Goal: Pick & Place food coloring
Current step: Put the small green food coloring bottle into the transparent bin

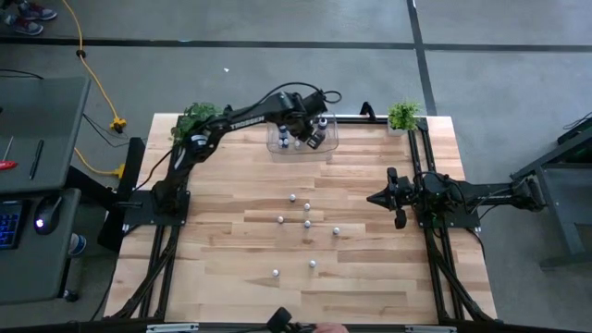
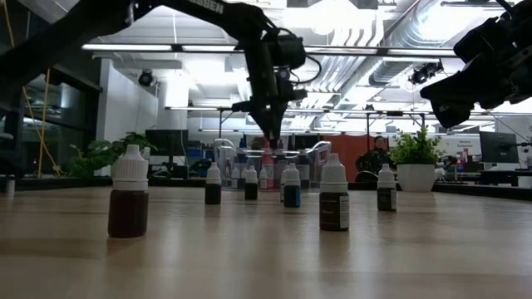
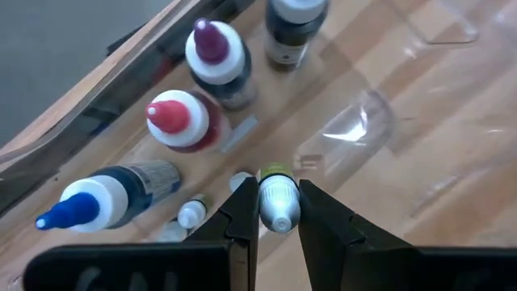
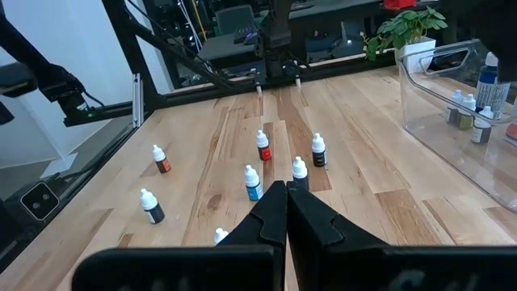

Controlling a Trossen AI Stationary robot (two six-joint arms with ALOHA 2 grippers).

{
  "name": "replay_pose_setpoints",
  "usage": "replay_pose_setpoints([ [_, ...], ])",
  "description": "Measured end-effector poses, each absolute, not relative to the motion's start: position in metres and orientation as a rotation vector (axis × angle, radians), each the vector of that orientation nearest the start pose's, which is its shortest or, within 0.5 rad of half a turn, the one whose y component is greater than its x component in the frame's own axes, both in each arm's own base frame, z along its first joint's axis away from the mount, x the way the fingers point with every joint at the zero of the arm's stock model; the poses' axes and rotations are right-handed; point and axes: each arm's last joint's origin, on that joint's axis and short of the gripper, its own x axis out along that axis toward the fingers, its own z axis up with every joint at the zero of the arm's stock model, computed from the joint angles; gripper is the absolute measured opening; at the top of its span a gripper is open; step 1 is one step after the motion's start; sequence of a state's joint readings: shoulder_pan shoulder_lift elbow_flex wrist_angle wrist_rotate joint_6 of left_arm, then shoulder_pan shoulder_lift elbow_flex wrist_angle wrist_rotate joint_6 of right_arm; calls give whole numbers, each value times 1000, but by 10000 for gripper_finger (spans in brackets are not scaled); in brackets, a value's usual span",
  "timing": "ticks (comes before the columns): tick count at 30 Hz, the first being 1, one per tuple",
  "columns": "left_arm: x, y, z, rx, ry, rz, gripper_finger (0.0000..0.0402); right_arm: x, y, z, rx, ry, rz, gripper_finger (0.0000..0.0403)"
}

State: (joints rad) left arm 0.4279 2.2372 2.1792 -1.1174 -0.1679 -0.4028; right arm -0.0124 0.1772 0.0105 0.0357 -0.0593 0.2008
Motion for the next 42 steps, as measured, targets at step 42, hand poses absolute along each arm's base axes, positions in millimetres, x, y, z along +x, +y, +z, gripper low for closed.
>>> replay_pose_setpoints([
  [42, 446, 211, 207, -528, 1121, 773, 58, 108, 0, 156, 205, 136, 33, 0],
])
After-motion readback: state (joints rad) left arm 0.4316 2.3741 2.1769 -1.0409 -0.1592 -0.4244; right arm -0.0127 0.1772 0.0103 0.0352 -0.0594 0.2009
